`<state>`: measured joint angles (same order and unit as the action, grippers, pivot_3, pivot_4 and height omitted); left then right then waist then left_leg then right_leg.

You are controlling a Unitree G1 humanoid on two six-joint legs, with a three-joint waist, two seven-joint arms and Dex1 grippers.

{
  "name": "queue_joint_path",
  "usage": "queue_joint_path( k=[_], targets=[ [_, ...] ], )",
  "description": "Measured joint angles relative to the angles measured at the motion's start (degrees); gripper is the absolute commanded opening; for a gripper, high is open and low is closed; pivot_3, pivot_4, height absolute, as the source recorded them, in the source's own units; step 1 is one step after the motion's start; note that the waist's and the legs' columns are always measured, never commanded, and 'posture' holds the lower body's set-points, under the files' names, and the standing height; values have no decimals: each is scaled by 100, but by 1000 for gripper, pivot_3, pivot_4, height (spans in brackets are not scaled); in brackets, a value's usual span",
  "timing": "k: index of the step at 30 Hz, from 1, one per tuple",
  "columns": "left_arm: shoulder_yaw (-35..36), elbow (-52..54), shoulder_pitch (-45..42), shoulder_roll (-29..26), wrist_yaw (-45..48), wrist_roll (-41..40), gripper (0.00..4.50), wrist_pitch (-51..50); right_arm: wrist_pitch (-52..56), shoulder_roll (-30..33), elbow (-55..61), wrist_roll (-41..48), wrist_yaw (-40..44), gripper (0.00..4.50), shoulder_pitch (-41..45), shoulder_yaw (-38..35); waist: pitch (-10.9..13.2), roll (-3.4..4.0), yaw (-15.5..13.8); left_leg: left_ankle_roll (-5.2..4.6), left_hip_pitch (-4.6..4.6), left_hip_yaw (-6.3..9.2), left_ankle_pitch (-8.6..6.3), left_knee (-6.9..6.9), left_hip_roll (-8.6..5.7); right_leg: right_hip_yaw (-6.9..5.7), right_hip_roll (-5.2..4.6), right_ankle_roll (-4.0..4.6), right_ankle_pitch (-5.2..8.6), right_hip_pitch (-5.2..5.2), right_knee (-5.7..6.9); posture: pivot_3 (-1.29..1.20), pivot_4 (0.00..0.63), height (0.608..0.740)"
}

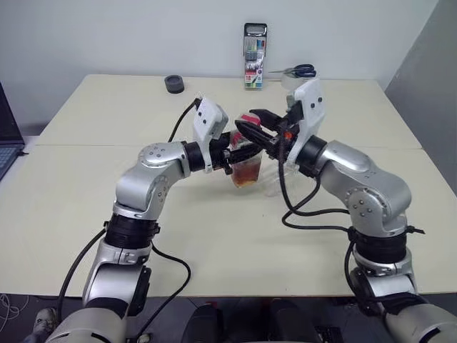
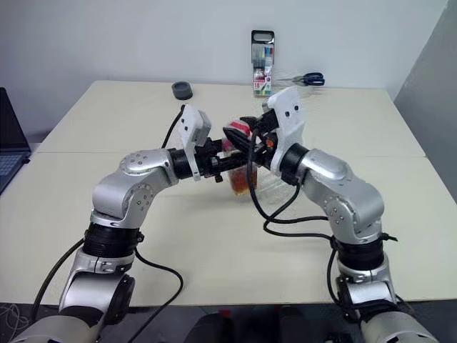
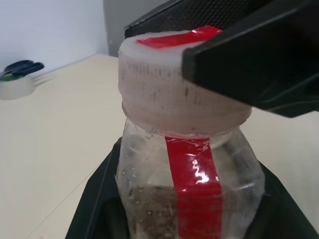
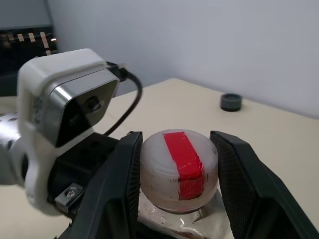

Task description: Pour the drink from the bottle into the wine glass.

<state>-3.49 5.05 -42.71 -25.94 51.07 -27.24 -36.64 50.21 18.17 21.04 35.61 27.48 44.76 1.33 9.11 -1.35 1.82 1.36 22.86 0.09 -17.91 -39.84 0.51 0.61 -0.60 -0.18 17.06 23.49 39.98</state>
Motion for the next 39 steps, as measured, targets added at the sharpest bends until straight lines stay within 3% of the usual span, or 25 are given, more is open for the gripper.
queue_joint_path(
  k=[4, 8, 12, 16, 21, 29, 39],
  targets=[
    [204, 491, -6, -652, 1053, -894, 1824, -482, 296, 637, -359, 907, 1508, 1807, 555, -147, 10, 15, 16, -18, -5, 1, -10, 1, 2, -1, 2, 1, 0, -3, -1, 0, 150, 740],
    [204, 536, -169, -909, 1618, -1266, 1824, -789, 399, 847, -528, 1290, 2086, 1807, 745, -150, 11, 14, -3, -21, -3, 4, -11, -6, 0, -3, 1, 0, 0, -7, -1, 0, 150, 740],
    [46, 302, -382, -1021, 1941, -1162, 1824, -546, 700, 1211, -508, 1524, 2112, 3168, 685, -217, 11, 14, -23, -20, 1, 5, -11, -6, 0, -5, 0, 0, 0, -7, -8, 0, 150, 740],
    [106, -156, -358, -1136, 1906, -854, 1824, -167, 1163, 1677, -7, 1786, 1646, 4473, 39, -692, 14, 15, -29, -21, 7, 3, -11, -4, -1, -3, -2, 0, 1, -2, -8, 0, 150, 740],
    [122, -205, -298, -870, 1595, -788, 1824, -34, 1274, 1594, 780, 1946, 723, 4473, -146, -916, 14, 15, 2, -21, 4, 3, -12, -3, 2, -2, -1, 0, 0, 0, -1, 0, 150, 740],
    [40, -182, -137, -391, 1027, -513, 1824, 210, 1016, 440, 1354, 1019, -1171, 4473, -267, -302, 14, 15, -9, -6, 6, 1, -3, -5, 1, 1, -1, 0, 0, 2, -1, 0, 150, 740],
    [-9, -161, -135, -336, 956, -492, 1824, 209, 914, 49, 1371, 833, -1623, 4473, -251, -173, 14, 15, -8, -2, 5, 0, -1, -4, 0, 1, -1, 0, 0, 2, -1, 0, 150, 740]
  ],
)
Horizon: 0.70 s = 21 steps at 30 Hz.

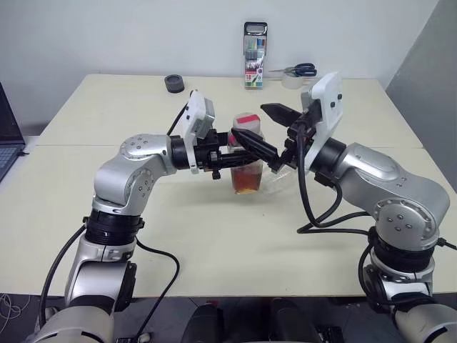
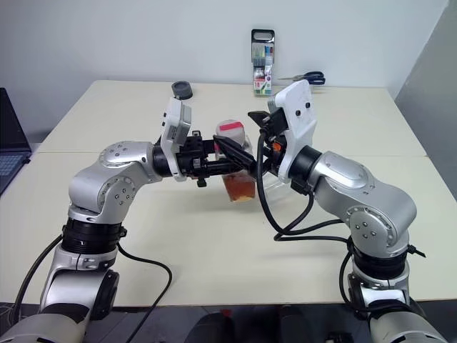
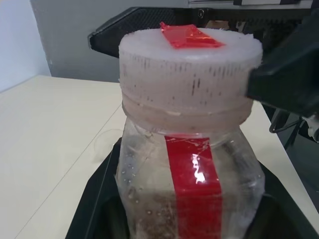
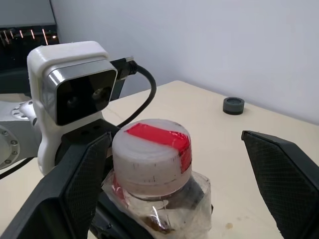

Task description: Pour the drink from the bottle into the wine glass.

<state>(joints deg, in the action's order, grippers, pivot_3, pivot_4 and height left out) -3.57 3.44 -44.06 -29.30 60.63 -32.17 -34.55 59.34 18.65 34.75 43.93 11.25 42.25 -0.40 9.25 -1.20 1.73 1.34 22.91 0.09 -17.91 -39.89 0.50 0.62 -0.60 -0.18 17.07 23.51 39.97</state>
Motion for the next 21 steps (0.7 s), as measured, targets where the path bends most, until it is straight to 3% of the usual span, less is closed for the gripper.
queue_joint_path(
  k=[4, 9, 16, 21],
  targets=[
    [-18, 0, 0, 20, 2, 12, 1824, 0, -22, 19, -20, 0, 47, 3578, 3, 4, 0, 0, 2, -13, -1, 0, -8, 0, 0, 0, 0, 0, 0, 0, 0, 0, 150, 740],
    [-62, -4, -8, 21, -9, 80, 1824, -1, -43, 64, -31, 6, 235, 1900, 13, 70, 0, 0, 3, -15, -1, 0, -8, 0, 0, 0, 0, 0, 0, 0, 0, 0, 150, 740],
    [-76, -1, -14, 22, -16, 81, 1824, -36, -192, 182, -172, 2, 517, 1824, 13, 90, 0, 0, 3, -15, 0, 0, -8, 0, 0, 0, 0, 0, 0, 0, 0, 0, 150, 740],
    [-73, 339, 45, -292, 439, -277, 1824, -393, -526, 868, -764, 328, 2122, 1824, 285, 96, 2, 2, 16, -19, -3, 0, -10, 2, 0, 0, 3, 0, 0, 0, -1, 0, 150, 740]
  ],
)
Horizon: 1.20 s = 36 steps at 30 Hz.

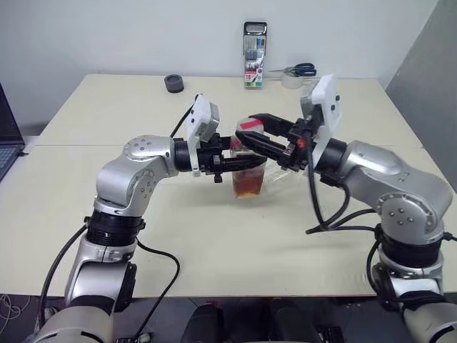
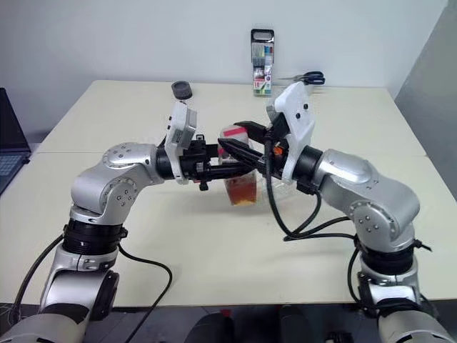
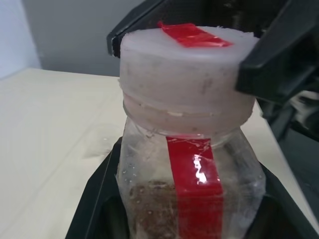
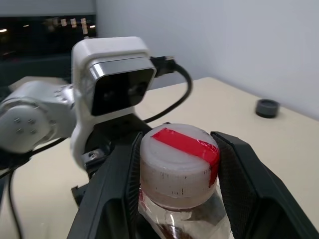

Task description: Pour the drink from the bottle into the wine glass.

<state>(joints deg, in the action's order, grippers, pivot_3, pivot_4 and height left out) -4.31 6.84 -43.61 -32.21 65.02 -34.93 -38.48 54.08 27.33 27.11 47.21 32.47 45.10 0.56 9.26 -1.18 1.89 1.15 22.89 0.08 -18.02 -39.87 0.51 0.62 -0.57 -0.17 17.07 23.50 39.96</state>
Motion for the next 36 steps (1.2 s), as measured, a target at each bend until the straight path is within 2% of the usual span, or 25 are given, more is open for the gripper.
queue_joint_path(
  k=[4, 8, 12, 16, 22, 27, 31, 36],
  targets=[
    [84, 174, -157, -215, 327, -388, 1824, -372, -349, 306, -876, 113, 1455, 1824, 562, 139, 1, 1, -4, -3, -2, 2, -1, -2, 0, -1, 1, 0, 0, -3, 1, 0, 150, 740],
    [125, 181, -304, -341, 458, -506, 1824, -514, -499, 293, -1278, 110, 1952, 1824, 815, 206, 0, 1, -7, -1, 0, 2, -1, -2, 0, -1, 0, 0, 0, -3, -1, 0, 150, 740],
    [108, 183, -305, -341, 491, -520, 1824, -518, -453, 438, -1337, 115, 2039, 3150, 774, 211, 1, 1, -19, -1, 2, 3, 0, -4, 0, -2, -2, 0, 0, -2, -2, 0, 150, 740],
    [257, 183, -199, -281, 241, -518, 1824, -476, 31, 878, -866, 377, 1685, 4439, 157, -212, 1, 0, -42, 0, 6, 5, 0, -4, 0, -6, -8, 0, 0, -5, -8, 0, 150, 740],
    [284, 316, 160, -21, -244, -506, 1824, -465, 464, 728, 162, 870, 424, 4478, -190, -673, 1, 1, 0, 0, 0, 5, 0, -2, 2, -4, -5, 0, 0, -2, 3, 0, 150, 740],
    [267, 404, 190, -11, -364, -422, 1824, -332, 384, 196, 561, 573, -663, 4478, -181, -507, 1, 1, -7, 2, 1, 2, 1, -3, 0, -2, -5, 0, 0, -2, 3, 0, 150, 740],
    [208, 401, 197, -11, -350, -299, 1824, -225, 348, -101, 617, 347, -1059, 4478, -179, -251, 1, 1, -18, 8, 2, 3, 5, -3, 0, -3, -5, 0, 0, -2, 0, 0, 150, 740],
    [203, 401, 197, -12, -309, -275, 1824, -207, 308, -185, 632, 312, -1187, 4478, -178, -195, 1, 1, -17, 5, 1, 2, 3, -3, 0, -3, -5, 0, 0, -2, 0, 0, 150, 740]
  ],
)
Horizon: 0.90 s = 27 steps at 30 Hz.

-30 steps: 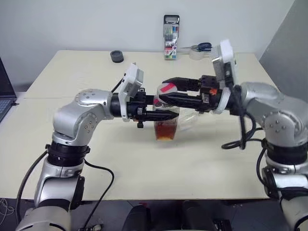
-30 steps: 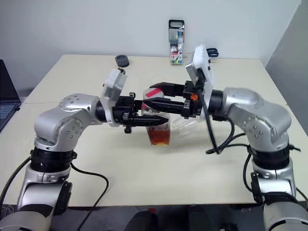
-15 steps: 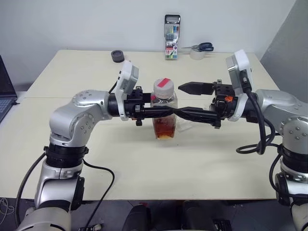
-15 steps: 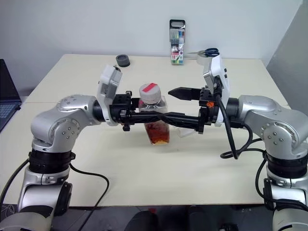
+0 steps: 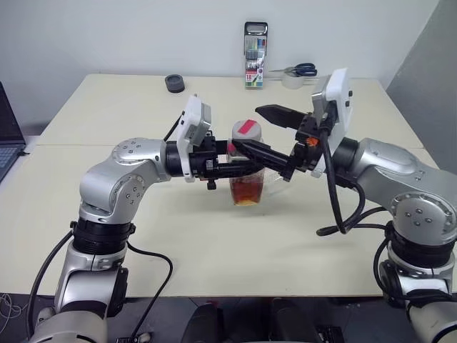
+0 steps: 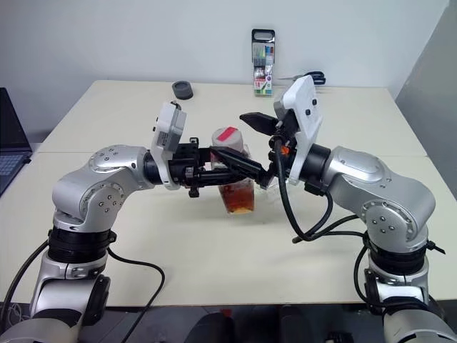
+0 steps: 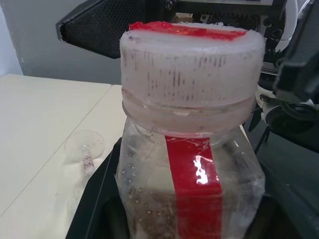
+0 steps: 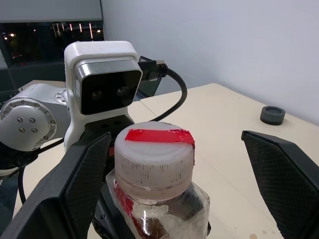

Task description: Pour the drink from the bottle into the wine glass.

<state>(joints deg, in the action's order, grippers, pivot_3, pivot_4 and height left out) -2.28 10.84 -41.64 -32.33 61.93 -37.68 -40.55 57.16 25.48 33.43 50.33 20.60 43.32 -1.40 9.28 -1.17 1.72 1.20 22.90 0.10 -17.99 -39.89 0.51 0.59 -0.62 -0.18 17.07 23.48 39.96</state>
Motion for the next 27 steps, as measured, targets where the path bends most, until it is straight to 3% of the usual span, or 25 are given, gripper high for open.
queue_joint_path(
  k=[1, 4, 10, 17, 21, 27],
  targets=[
    [-1, 0, 0, 0, 1, 4, 1824, 1, -7, -4, 0, -7, -15, 4478, 0, 17, 0, 0, 1, 0, 0, 0, 0, 0, 0, 0, 0, 0, 0, 0, 0, 0, 150, 740],
    [-2, -10, -1, 0, 2, 22, 1824, 13, -23, -4, -3, -1, -29, 3876, 0, 43, 0, 0, 1, -2, 0, 0, -1, 0, 0, 0, 0, 0, 0, 0, 0, 0, 150, 740],
    [-4, -38, 0, 0, -30, 120, 1824, 89, -24, -14, 10, 55, 58, 1930, 0, 86, 0, 0, 2, -4, 0, 0, -2, 0, 0, 0, 0, 0, 0, 0, 0, 0, 150, 740],
    [-7, -38, -1, 0, -18, 140, 1824, 98, -62, 8, -15, 30, 136, 1855, 2, 104, 0, 0, 1, -4, 0, 0, -2, 0, 0, 0, 0, 0, 0, 0, 0, 0, 150, 740],
    [-86, 11, 1, -108, 208, 30, 1824, -10, -427, 490, -573, -4, 1302, 1855, 204, 261, 0, 0, 10, -6, 0, -1, -3, 0, -2, 1, 2, 0, 0, -1, -2, 0, 150, 740],
    [-120, 107, -1, -375, 699, -178, 1824, -155, -1140, 716, -1611, -220, 3078, 1855, 591, 644, 1, 1, 12, -7, -3, 0, -4, 0, 2, 2, 7, 0, 0, -2, -1, 0, 150, 740]
  ],
)
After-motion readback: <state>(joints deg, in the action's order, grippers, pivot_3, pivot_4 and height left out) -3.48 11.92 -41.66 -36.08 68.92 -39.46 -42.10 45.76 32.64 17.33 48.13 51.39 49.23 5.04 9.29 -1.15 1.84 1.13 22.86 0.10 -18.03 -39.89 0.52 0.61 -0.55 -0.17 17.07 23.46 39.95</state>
